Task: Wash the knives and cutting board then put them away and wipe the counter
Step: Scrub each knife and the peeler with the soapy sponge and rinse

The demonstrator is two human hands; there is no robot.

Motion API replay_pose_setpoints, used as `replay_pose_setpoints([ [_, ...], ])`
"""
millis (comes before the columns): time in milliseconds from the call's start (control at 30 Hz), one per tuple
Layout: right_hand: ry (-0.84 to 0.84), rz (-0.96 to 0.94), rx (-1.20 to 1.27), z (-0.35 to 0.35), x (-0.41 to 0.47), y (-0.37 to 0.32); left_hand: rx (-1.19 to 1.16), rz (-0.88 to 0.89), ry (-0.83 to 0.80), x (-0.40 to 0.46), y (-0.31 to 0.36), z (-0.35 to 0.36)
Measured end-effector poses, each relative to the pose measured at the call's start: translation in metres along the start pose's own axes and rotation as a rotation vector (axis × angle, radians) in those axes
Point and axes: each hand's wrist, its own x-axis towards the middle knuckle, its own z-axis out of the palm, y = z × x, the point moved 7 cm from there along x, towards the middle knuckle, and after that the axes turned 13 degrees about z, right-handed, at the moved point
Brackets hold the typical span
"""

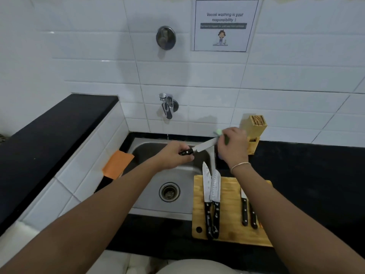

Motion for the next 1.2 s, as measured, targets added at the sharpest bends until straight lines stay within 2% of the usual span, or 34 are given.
replay_pose_setpoints([
  [67, -0.019, -0.102, 0.011, 0.004, -0.008, -0.018, -0.002, -0.013, 0.03, 0.001, 0.004, 0.003],
  [167, -0.204, -0.502, 0.054, 0.02, -0.047, -0.064, -0.033, 0.03, 0.057, -0.002, 0.014, 0.005],
  [200, -0.23, -0.567, 0.058, 0.02, -0.054, -0.067, -0.032, 0.04, 0.052, -0.005, 0.015, 0.006],
  [267, -0.193, -0.509, 0.051, 0.013, -0.044, -0.051, -0.038, -0.005, 0.069, -0.012, 0.012, 0.006],
  [367, -0.059, -0.174, 0.041, -0.008, -0.012, -0.01, -0.032, -0.068, 0.086, -0.023, 0.01, 0.01],
  [400, -0.041, -0.122, 0.034, -0.011, -0.008, -0.005, -0.038, -0.085, 0.088, -0.024, 0.012, 0.014],
  [467, -0.079, -0.191, 0.021, -0.009, -0.016, -0.019, -0.093, -0.133, 0.127, -0.028, 0.019, 0.02],
  [567, -0.162, -0.425, 0.079, 0.001, -0.05, -0.057, -0.411, -0.239, 0.27, -0.032, 0.023, 0.03],
  [600, -0.161, -0.429, 0.119, 0.001, -0.058, -0.063, -0.526, -0.259, 0.311, -0.032, 0.025, 0.035],
  [667, -0.121, -0.305, 0.223, -0.003, -0.061, -0.063, -0.67, -0.293, 0.364, -0.032, 0.025, 0.045],
  [733, -0.095, -0.217, 0.284, -0.007, -0.062, -0.061, -0.746, -0.339, 0.399, -0.033, 0.025, 0.053],
  [867, -0.022, -0.205, 0.335, -0.021, -0.057, -0.054, -0.833, -0.457, 0.508, -0.033, 0.025, 0.059],
  [933, -0.068, -0.315, 0.328, -0.025, -0.063, -0.061, -0.85, -0.504, 0.567, -0.032, 0.024, 0.059],
  [1033, -0.26, -0.664, 0.199, -0.017, -0.088, -0.075, -0.893, -0.522, 0.648, -0.027, 0.028, 0.059],
  [1067, -0.269, -0.691, 0.161, -0.014, -0.087, -0.073, -0.894, -0.516, 0.658, -0.026, 0.029, 0.06],
  [1200, -0.114, -0.329, 0.204, -0.021, -0.058, -0.053, -0.871, -0.493, 0.665, -0.013, 0.034, 0.067],
])
